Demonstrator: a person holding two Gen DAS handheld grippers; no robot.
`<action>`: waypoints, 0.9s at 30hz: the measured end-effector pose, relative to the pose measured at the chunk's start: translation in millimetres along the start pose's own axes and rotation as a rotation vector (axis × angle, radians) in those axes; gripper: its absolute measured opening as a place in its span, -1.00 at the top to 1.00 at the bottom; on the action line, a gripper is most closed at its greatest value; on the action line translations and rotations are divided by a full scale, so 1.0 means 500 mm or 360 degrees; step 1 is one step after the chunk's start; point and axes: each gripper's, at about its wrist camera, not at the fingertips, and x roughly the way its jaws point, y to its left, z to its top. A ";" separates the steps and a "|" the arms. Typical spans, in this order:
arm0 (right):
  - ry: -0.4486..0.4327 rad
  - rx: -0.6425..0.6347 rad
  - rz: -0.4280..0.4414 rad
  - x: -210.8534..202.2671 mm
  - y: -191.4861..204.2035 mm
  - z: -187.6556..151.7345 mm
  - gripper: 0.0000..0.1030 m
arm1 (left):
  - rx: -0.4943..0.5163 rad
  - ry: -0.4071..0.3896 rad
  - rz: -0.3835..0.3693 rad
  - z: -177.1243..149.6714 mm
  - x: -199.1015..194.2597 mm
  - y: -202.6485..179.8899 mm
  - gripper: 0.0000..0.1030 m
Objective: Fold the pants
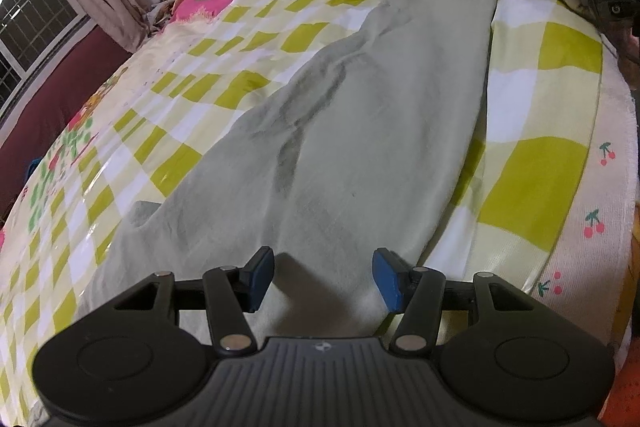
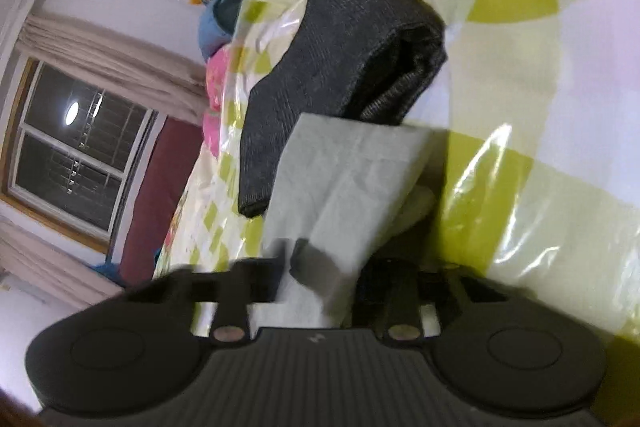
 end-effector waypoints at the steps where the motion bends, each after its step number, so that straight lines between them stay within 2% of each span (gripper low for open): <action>1: -0.0002 0.0055 0.0026 -0.007 -0.006 0.005 0.91 | 0.0002 0.0004 0.0002 0.003 0.000 0.000 -0.33; 3: -0.0048 0.0118 0.0141 -0.045 -0.005 0.016 0.92 | 0.0005 -0.0011 -0.0001 0.011 -0.004 -0.001 -0.33; 6: -0.0166 -0.0021 0.0253 -0.119 0.040 0.032 0.92 | 0.0013 -0.0048 -0.0037 0.025 -0.008 -0.013 -0.33; 7: -0.0218 -0.0086 0.0245 -0.140 0.053 0.038 0.92 | 0.0006 -0.0053 -0.0050 0.028 -0.005 -0.019 -0.33; 8: -0.0250 -0.0136 0.0188 -0.148 0.056 0.044 0.92 | -0.0011 -0.0054 -0.0062 0.030 0.001 -0.025 -0.34; 9: -0.0238 -0.0173 0.0073 -0.142 0.050 0.050 0.93 | -0.0025 -0.0053 -0.0069 0.031 0.007 -0.031 -0.34; 11: -0.0118 -0.0078 -0.0192 -0.111 0.006 0.061 0.92 | -0.0027 -0.0063 -0.0052 0.033 0.009 -0.041 -0.33; 13: -0.0130 -0.0018 -0.0182 -0.126 -0.017 0.055 0.92 | -0.0041 -0.0093 -0.0056 0.029 -0.006 -0.036 -0.34; 15: -0.0191 -0.0065 -0.0187 -0.150 -0.010 0.044 0.92 | -0.0073 -0.0094 -0.0052 0.015 -0.013 -0.025 -0.38; 17: -0.0174 -0.0096 -0.0223 -0.152 0.007 0.045 0.92 | -0.0107 -0.0071 -0.0016 -0.003 -0.004 -0.012 -0.48; 19: -0.0191 -0.0158 -0.0174 -0.162 0.046 0.048 0.92 | -0.0169 -0.0069 0.0000 -0.007 -0.012 0.004 -0.47; 21: -0.0216 -0.0301 -0.0125 -0.172 0.111 0.038 0.92 | -0.0218 -0.0141 0.0005 -0.015 -0.032 0.018 -0.49; 22: -0.0195 -0.0353 -0.0089 -0.171 0.146 0.030 0.92 | -0.0225 -0.0135 0.0022 -0.022 -0.031 0.022 -0.51; 24: -0.0105 -0.0479 -0.0005 -0.154 0.216 -0.002 0.92 | -0.0253 -0.0051 0.0053 -0.045 -0.011 0.031 -0.53; 27: 0.0064 -0.0696 0.0117 -0.115 0.324 -0.092 0.92 | -0.0443 -0.0058 0.0021 -0.073 -0.029 0.064 -0.54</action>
